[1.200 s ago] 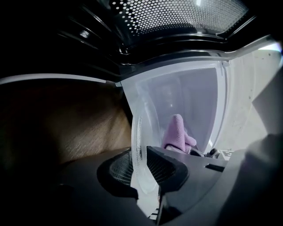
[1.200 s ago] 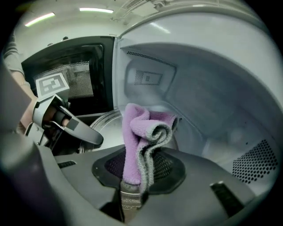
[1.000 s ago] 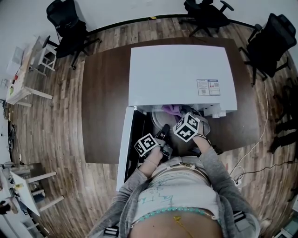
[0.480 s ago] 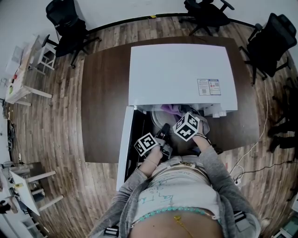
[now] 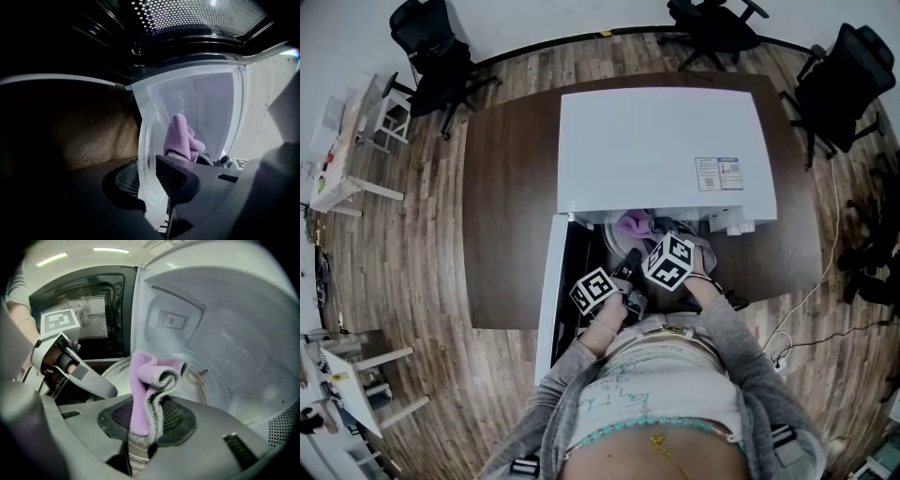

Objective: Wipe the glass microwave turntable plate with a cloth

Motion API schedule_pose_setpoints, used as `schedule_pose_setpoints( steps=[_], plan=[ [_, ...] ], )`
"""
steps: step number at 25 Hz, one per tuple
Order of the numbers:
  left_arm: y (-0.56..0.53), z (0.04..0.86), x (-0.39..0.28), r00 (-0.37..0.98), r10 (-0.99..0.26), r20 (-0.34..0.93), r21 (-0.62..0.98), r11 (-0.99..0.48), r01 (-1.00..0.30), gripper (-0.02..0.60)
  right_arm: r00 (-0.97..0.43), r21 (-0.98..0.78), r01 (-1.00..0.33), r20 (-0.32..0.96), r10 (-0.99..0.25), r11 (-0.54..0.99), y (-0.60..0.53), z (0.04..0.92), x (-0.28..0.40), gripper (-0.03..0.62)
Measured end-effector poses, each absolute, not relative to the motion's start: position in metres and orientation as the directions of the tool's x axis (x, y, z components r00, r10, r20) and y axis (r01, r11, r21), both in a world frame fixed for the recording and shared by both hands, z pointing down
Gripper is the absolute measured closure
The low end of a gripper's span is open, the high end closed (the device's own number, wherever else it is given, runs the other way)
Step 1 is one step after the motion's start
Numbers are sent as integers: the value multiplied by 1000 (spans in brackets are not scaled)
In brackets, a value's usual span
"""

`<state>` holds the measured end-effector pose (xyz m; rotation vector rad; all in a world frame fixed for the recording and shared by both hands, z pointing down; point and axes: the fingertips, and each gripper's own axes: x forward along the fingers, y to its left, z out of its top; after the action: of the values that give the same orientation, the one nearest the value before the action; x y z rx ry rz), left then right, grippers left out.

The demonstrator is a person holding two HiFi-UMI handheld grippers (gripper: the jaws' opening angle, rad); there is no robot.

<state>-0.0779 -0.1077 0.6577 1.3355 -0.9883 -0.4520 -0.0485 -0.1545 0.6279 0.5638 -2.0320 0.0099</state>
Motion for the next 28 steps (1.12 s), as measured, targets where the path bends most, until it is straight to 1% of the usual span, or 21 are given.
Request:
schedule_pose_setpoints(
  steps=[4,10,21,28],
  plan=[
    [-107,657,-78,544,-770,333,940,229,-251,505,-414,228,-372,826,-381,900,-156,628,-58,480],
    [-107,659,-77,544,-770,333,941,231,-249,505,-430,232,-375,815,-390,898,-166,628,-66,480],
    [-108,659,-77,545,-771,329,942,226,-248,505,-449,211,-454,785,-427,866,-191,623,-61,479],
    [-108,659,-77,544,-770,332,941,227,-253,505,-409,246,-494,781,-473,834,-202,622,-43,480]
  ],
)
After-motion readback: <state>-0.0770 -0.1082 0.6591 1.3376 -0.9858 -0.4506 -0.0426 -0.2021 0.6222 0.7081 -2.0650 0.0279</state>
